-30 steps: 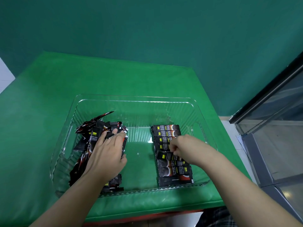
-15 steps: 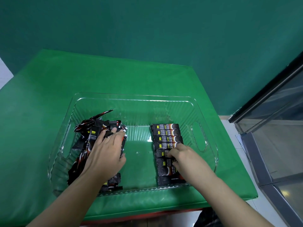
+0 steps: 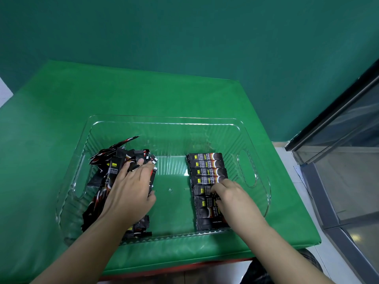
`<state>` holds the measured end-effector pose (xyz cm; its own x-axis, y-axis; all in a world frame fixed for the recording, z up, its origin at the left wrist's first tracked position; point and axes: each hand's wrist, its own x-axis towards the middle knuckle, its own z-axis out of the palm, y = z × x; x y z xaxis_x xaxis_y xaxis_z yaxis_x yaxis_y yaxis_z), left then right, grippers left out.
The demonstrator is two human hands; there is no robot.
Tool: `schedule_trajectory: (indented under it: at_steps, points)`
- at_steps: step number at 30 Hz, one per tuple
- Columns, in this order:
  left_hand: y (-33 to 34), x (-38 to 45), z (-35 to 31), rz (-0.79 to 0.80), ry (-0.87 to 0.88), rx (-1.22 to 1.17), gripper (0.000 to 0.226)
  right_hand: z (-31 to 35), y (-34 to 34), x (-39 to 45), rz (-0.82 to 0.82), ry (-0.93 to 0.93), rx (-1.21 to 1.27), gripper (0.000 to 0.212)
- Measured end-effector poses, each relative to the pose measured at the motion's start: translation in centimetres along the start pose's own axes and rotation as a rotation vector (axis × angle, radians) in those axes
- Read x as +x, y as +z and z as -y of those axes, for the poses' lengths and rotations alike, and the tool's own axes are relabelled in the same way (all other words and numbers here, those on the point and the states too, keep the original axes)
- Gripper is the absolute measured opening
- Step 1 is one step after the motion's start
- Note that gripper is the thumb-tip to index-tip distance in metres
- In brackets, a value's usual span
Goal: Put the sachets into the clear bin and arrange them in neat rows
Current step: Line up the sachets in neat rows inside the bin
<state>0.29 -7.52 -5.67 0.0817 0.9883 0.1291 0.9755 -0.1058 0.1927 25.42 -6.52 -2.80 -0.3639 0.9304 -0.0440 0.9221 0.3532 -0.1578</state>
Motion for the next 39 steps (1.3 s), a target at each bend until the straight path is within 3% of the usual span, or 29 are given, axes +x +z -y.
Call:
schedule_trajectory:
  at_steps: [9, 26, 30, 32, 39]
  points:
    - [0.0, 0.0, 0.0, 0.01, 0.001, 0.005, 0.064, 0.3, 0.0, -0.3, 0.054, 0.008, 0.044, 0.026]
    - [0.2, 0.0, 0.2, 0.019, -0.001, 0.013, 0.064, 0.7, 0.0, -0.1, 0.013, 0.017, 0.015, 0.035]
    - [0.1, 0.1, 0.2, 0.023, 0.003, 0.013, 0.064, 0.7, 0.0, -0.1, -0.021, 0.008, 0.055, 0.041]
    - [0.1, 0.0, 0.1, 0.022, 0.002, 0.017, 0.064, 1.1, -0.2, 0.2, -0.014, -0.029, 0.091, 0.035]
    - [-0.4, -0.2, -0.3, -0.004, -0.02, -0.027, 0.072, 5.7, -0.4, 4.5, 0.119, -0.093, 0.32, 0.035]
